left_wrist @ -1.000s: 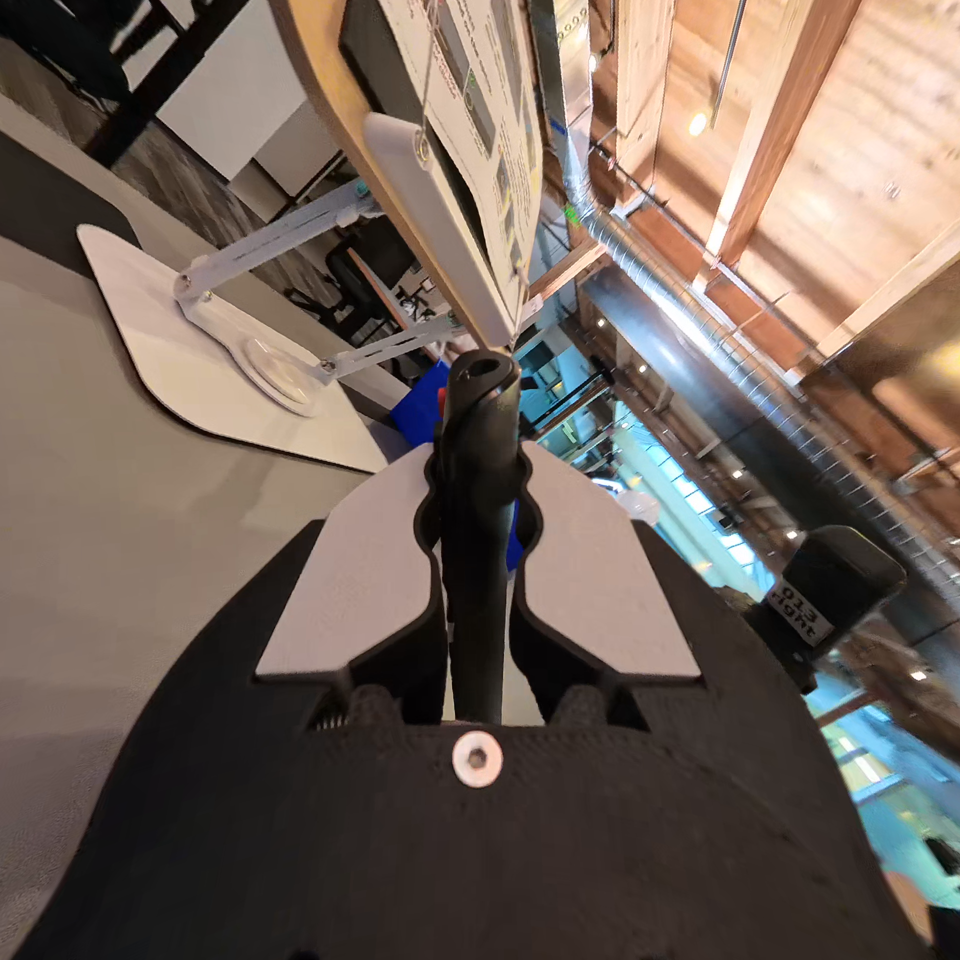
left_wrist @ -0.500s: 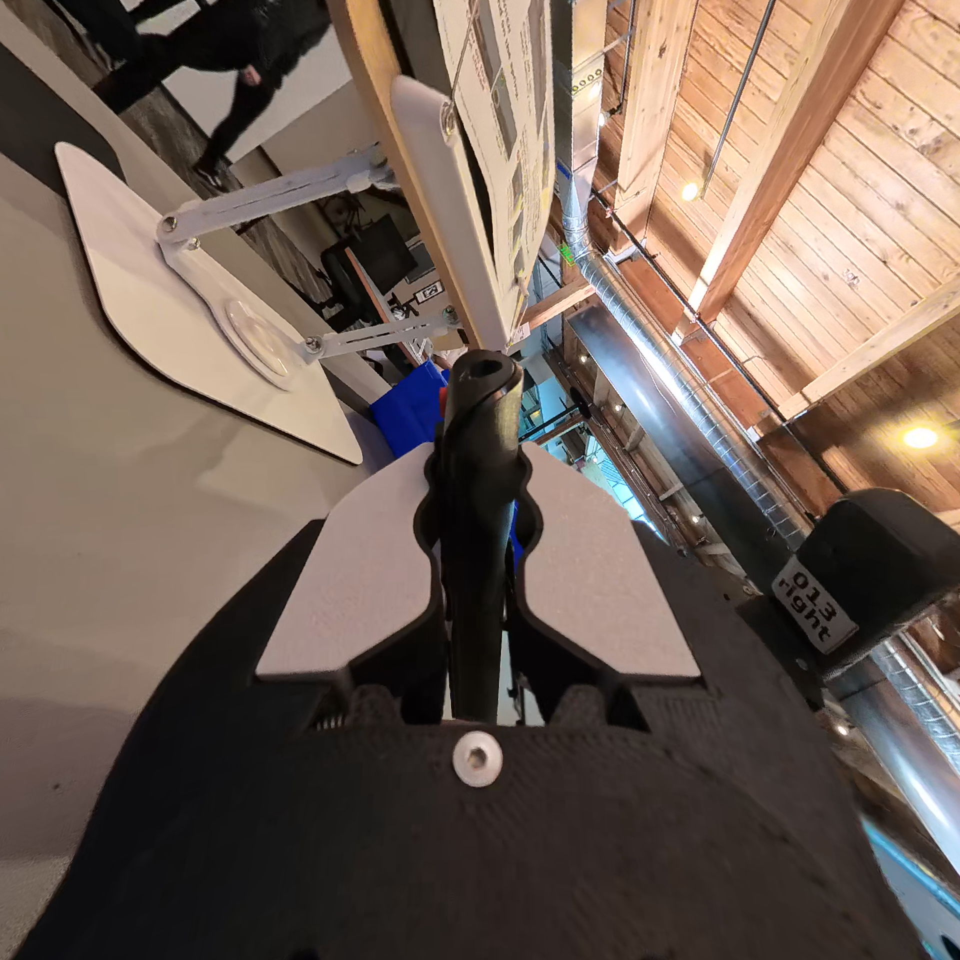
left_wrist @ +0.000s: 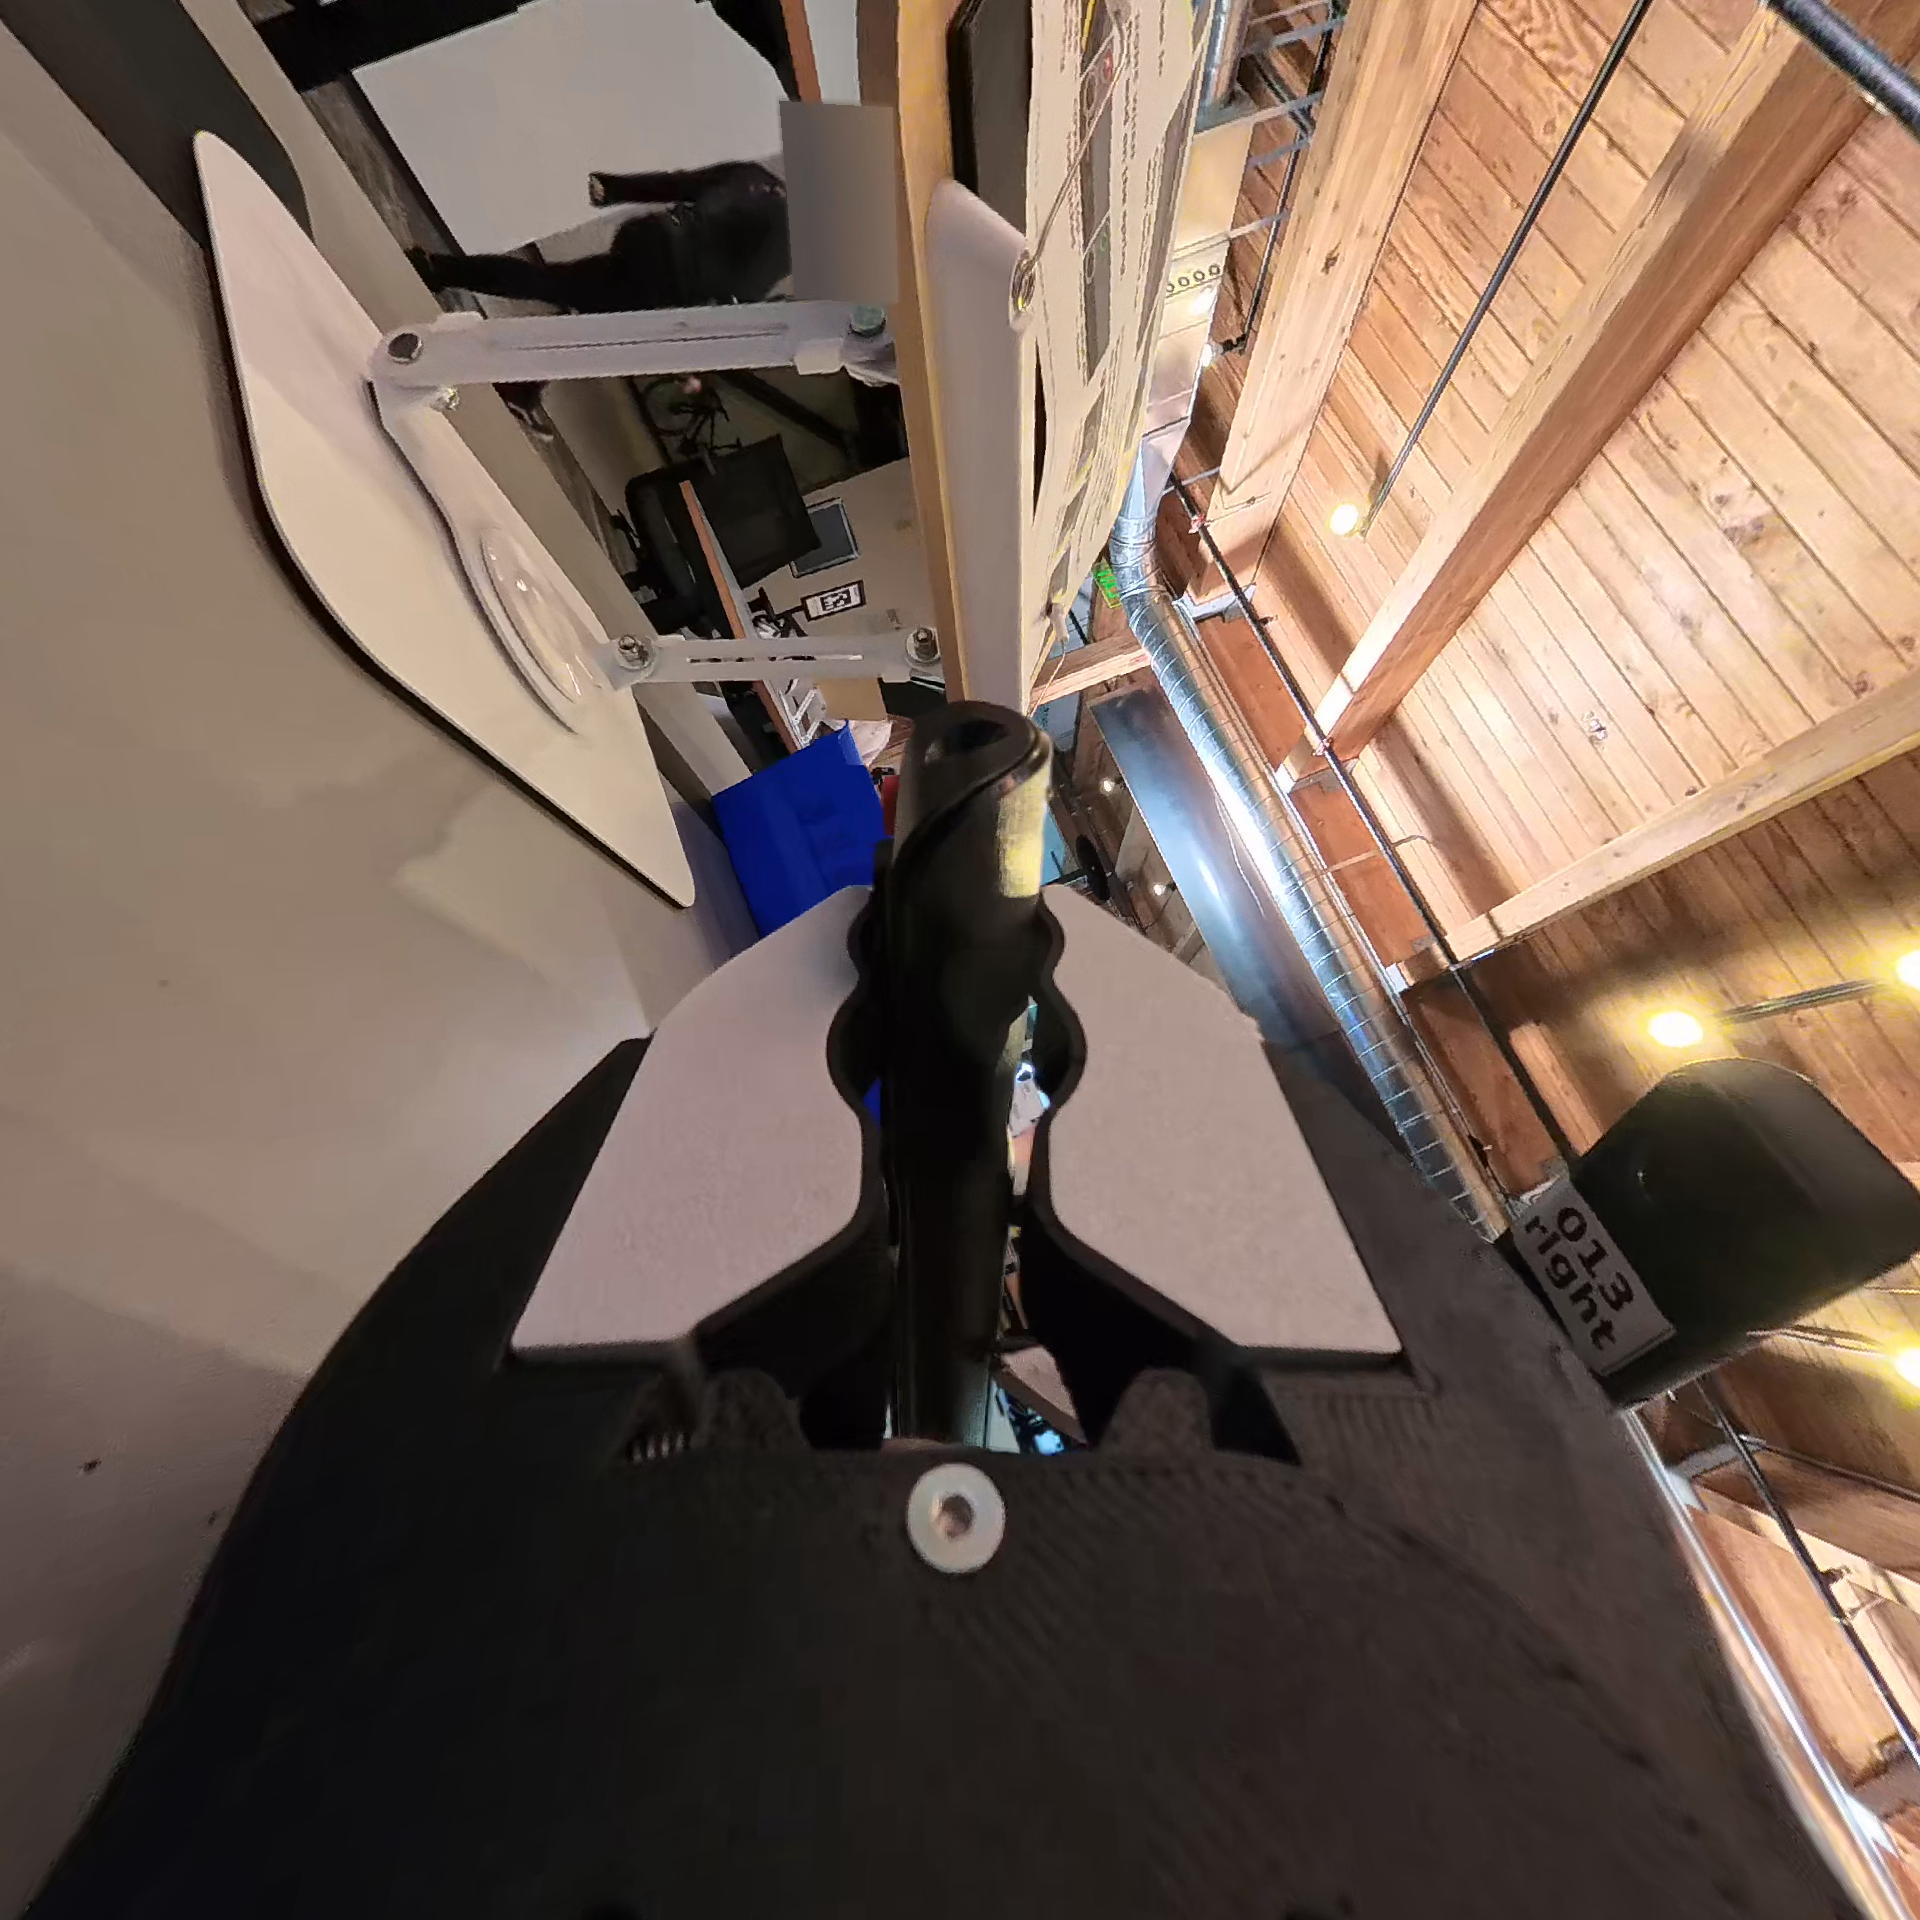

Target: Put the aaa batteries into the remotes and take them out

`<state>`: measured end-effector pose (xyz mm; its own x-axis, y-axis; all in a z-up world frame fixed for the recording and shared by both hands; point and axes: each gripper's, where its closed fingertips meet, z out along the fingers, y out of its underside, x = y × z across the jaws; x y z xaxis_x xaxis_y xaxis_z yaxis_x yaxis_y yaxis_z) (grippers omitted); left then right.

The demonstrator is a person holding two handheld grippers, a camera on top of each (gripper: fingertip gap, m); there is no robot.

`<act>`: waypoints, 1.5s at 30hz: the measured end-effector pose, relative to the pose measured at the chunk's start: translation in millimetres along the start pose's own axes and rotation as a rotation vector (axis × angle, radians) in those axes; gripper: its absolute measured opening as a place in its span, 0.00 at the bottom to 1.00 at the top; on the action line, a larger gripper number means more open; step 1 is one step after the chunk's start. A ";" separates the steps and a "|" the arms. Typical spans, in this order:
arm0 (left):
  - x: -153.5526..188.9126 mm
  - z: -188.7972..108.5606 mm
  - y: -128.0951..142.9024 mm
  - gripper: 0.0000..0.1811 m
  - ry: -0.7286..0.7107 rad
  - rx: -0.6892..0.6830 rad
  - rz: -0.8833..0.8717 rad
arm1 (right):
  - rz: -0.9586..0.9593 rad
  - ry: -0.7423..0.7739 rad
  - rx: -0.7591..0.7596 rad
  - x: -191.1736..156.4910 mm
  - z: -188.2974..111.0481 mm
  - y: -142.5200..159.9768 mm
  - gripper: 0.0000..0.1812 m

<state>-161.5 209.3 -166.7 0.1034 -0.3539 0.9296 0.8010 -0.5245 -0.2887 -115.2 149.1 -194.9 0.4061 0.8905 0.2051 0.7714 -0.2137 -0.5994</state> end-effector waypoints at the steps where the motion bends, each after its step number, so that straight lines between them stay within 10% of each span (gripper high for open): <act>1: 0.9 0.1 0.4 0.14 0.004 -0.003 -0.001 | 0.000 0.000 0.003 0.2 -1.0 -0.4 0.16; 13: 27.9 1.7 2.3 0.14 0.151 -0.056 -0.033 | 0.100 -0.407 0.304 -5.1 -52.8 12.8 0.44; 27: 70.9 -1.8 -0.9 0.14 0.387 -0.004 -0.160 | 0.509 -0.778 1.042 -33.4 -77.4 -7.3 0.46; 45: 78.2 -0.7 12.9 0.14 0.411 -0.034 -0.174 | 0.503 -0.779 1.144 -34.4 -74.3 -17.4 0.40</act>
<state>-143.5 174.3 -97.9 -0.2798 -0.5324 0.7989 0.7652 -0.6263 -0.1494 -106.2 92.4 -134.0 -0.1378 0.8864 -0.4418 -0.3174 -0.4621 -0.8281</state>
